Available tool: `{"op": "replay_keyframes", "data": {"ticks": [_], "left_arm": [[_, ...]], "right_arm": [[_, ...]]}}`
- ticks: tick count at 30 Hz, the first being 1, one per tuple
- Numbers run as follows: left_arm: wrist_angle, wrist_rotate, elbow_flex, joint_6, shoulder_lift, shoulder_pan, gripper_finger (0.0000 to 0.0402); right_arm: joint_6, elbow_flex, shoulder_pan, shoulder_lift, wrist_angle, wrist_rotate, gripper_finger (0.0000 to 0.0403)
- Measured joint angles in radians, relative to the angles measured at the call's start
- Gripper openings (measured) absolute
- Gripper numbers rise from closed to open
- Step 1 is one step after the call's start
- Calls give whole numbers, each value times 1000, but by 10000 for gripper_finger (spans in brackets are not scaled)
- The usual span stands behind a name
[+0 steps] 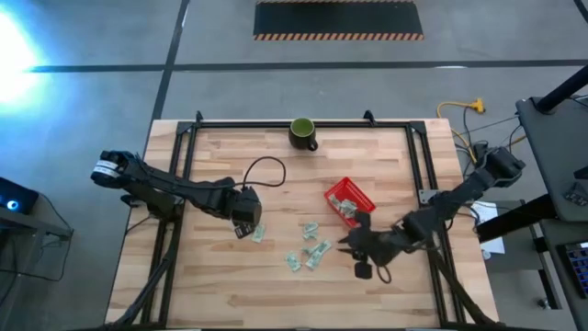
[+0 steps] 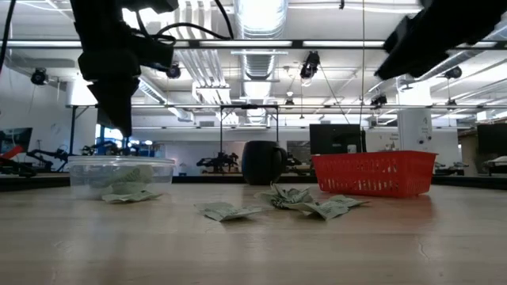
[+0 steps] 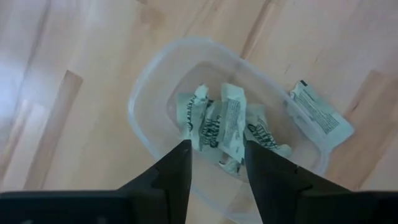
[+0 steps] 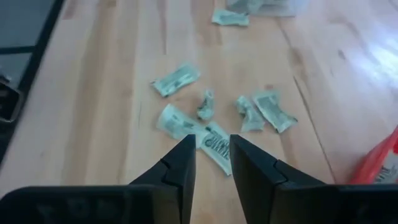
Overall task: Pick and place items into bin
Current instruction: Put the stevia packet into the red basket
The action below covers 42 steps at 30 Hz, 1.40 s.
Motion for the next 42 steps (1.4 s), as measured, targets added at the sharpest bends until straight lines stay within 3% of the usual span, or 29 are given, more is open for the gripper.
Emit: {"op": "replay_keyframes", "data": {"ticks": [6,9,16,27,33,42], "left_arm": [[-1,10,0,-20,0,-25,132],[-1,10,0,-32,0,-38,132],[1,10,1,-82,0,-63,132],[28,5,1,-126,0,-99,132],[57,0,1,-125,0,-98,132],[86,-10,1,-125,0,-98,132]], "right_arm": [[-94,0,-99,68,58,-212,100],[-139,14,-129,109,56,-261,109],[-242,76,-165,197,54,-282,150],[-277,106,-216,290,44,-323,215],[-350,106,-245,322,47,-408,221],[-399,106,-292,327,51,-438,221]]}}
